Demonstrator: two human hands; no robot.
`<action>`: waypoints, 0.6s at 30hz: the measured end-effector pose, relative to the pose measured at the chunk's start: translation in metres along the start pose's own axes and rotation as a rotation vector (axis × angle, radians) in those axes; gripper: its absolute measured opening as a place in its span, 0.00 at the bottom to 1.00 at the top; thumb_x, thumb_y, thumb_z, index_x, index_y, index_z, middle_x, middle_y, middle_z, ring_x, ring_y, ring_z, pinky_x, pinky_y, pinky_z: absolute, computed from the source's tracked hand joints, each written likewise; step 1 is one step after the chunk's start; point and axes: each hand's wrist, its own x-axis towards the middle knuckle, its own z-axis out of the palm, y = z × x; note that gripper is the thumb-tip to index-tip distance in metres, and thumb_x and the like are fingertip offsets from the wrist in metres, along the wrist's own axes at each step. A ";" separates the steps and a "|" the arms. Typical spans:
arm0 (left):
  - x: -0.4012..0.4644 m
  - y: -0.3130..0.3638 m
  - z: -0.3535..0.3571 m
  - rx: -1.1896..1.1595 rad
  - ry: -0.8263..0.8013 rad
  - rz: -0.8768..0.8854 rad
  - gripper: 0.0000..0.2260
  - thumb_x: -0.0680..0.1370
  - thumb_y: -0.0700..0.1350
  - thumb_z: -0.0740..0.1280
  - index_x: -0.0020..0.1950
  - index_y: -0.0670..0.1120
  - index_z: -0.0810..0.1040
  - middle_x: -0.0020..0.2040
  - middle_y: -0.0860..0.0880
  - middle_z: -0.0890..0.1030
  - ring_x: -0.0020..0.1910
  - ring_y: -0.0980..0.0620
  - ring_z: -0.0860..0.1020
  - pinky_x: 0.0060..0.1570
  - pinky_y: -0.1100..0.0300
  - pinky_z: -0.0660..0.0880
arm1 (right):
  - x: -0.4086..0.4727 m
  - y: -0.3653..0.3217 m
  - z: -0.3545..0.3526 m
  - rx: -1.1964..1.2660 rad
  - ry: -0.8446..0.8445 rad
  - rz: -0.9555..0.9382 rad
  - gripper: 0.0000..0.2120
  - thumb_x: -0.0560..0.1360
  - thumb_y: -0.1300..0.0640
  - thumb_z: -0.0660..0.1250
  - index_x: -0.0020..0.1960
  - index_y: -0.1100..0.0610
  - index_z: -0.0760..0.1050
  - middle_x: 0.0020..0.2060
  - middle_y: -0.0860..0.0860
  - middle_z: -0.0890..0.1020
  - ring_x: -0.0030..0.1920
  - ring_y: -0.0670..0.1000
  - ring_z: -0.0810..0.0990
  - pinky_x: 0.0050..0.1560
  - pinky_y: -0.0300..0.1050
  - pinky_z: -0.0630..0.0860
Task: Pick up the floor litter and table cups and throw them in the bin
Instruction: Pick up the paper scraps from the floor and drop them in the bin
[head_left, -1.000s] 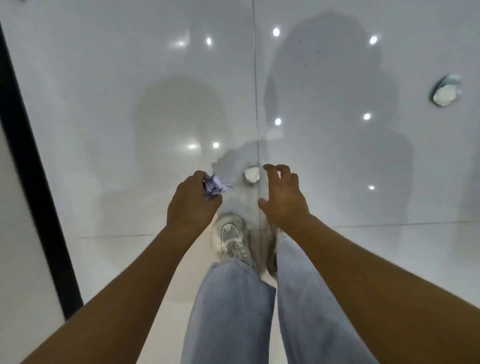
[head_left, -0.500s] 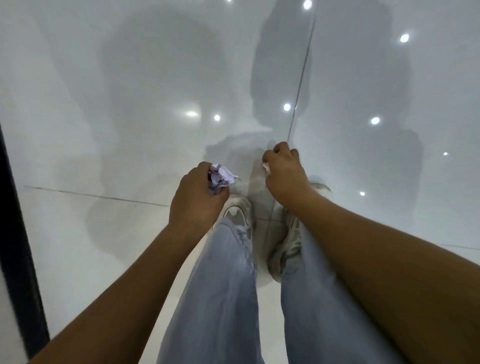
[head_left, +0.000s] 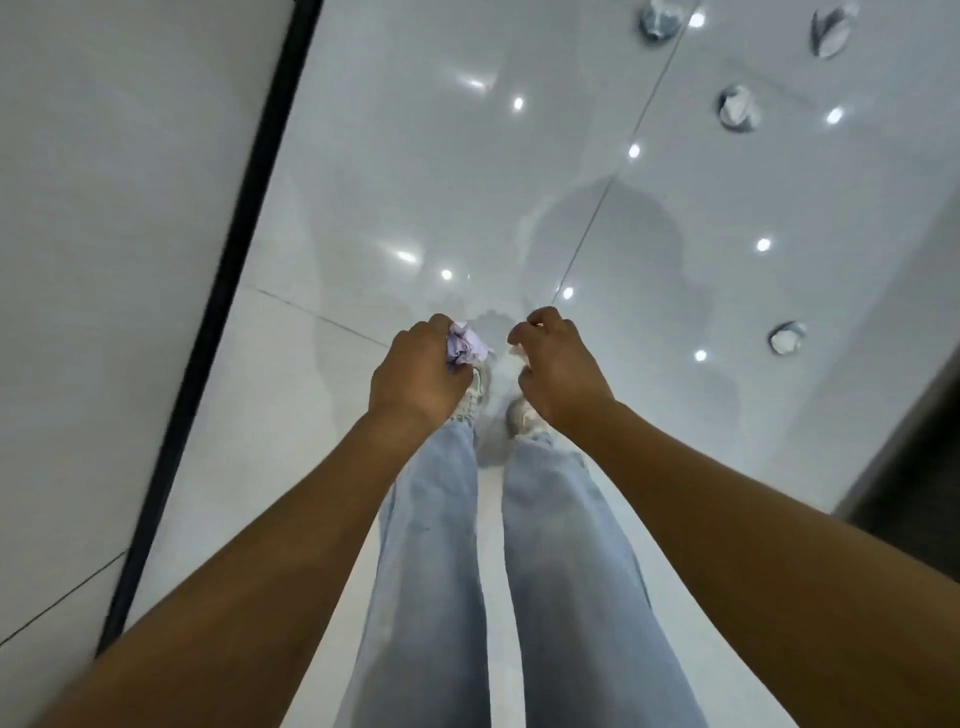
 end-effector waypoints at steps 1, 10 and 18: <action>-0.018 0.007 -0.012 -0.008 0.018 -0.011 0.11 0.75 0.45 0.67 0.56 0.44 0.74 0.51 0.46 0.79 0.51 0.45 0.77 0.48 0.50 0.76 | -0.013 -0.015 -0.014 -0.033 0.002 -0.044 0.21 0.74 0.69 0.61 0.65 0.58 0.72 0.64 0.54 0.69 0.62 0.55 0.68 0.54 0.48 0.75; -0.187 -0.008 -0.053 -0.054 0.299 -0.250 0.11 0.75 0.44 0.65 0.57 0.45 0.73 0.52 0.46 0.77 0.51 0.45 0.75 0.42 0.53 0.72 | -0.125 -0.111 -0.053 -0.295 -0.081 -0.430 0.18 0.74 0.68 0.61 0.63 0.59 0.72 0.65 0.54 0.68 0.61 0.55 0.69 0.51 0.48 0.76; -0.361 -0.058 -0.014 -0.271 0.471 -0.525 0.12 0.75 0.46 0.63 0.58 0.48 0.73 0.53 0.48 0.77 0.53 0.47 0.75 0.45 0.55 0.72 | -0.237 -0.182 0.002 -0.466 -0.253 -0.666 0.18 0.74 0.68 0.58 0.63 0.60 0.73 0.65 0.57 0.69 0.61 0.57 0.71 0.54 0.46 0.74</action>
